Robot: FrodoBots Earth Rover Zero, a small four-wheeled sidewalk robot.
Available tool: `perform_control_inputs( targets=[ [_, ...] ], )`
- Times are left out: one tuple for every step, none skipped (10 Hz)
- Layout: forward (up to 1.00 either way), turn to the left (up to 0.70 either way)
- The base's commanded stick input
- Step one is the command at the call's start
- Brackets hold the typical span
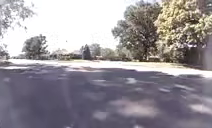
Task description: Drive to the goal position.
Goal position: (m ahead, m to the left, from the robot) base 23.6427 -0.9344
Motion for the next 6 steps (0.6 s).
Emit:
perform_control_inputs(
  targets=[
    [1.0,0.0],
    [1.0,0.0],
    [1.0,0.0],
    [1.0,0.0],
    [1.0,0.0],
    [1.0,0.0]
  ],
)
